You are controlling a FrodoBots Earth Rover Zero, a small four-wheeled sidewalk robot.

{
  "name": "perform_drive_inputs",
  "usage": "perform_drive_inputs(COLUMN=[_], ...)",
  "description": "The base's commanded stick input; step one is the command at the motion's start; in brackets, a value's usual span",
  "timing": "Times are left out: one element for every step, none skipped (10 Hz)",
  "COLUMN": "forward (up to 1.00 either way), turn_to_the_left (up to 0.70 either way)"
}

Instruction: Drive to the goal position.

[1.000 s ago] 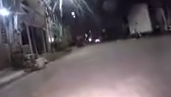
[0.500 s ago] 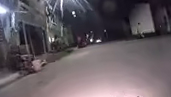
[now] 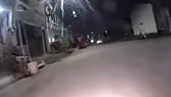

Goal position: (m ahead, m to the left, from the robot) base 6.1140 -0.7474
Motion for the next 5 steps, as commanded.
perform_drive_inputs(forward=[0.70, 0.70, 0.70, 0.70, 0.70], turn_to_the_left=[0.00, 0.00, 0.00, 0.00, 0.00])
